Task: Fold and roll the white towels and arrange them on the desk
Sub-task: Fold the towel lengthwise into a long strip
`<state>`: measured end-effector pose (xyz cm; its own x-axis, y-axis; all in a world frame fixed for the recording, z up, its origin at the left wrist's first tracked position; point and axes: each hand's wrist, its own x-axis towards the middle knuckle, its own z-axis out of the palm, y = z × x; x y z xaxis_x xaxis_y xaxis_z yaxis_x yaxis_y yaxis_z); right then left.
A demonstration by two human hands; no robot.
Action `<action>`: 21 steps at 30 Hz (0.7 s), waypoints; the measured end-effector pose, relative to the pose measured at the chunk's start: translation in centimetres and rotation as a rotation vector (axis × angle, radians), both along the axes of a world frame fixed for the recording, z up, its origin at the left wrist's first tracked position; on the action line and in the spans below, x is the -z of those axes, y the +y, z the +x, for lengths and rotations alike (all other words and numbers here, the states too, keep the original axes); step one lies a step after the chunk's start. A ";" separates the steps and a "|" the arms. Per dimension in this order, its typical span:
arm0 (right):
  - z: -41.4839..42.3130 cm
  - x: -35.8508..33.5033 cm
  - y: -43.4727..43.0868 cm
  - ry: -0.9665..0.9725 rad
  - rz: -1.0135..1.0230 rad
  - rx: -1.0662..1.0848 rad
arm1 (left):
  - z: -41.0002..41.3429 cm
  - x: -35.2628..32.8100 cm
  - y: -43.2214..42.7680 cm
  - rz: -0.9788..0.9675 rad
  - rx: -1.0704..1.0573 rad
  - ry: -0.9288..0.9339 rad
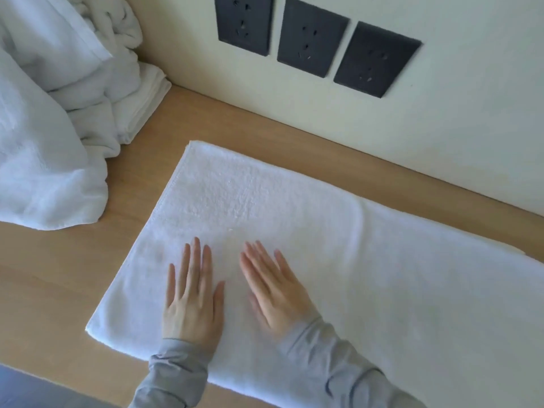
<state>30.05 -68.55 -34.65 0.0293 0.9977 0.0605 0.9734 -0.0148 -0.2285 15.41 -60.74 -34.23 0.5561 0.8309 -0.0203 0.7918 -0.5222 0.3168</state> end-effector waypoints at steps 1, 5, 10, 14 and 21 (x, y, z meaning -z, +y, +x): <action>-1.3 0.5 -2.0 0.003 -0.017 -0.048 | 1.0 0.0 -1.4 -0.008 0.049 -0.008; 3.5 1.2 -6.3 -0.073 -0.175 -0.165 | 1.5 0.9 -3.4 -0.056 0.071 0.061; 19.5 1.0 -7.8 -0.117 -0.208 0.227 | 1.3 1.8 -3.3 -0.023 0.059 0.125; 27.7 1.0 -8.4 -0.132 -0.407 0.714 | 1.5 1.8 -3.6 0.015 0.053 0.152; 13.1 -0.3 -8.9 -0.021 0.024 0.456 | 7.3 0.0 -7.8 -0.003 0.110 0.043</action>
<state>43.18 -77.42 -34.39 0.4636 0.8816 0.0889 0.8732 -0.4375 -0.2146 22.66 -68.54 -34.25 0.6425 0.7647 -0.0491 0.7427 -0.6057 0.2854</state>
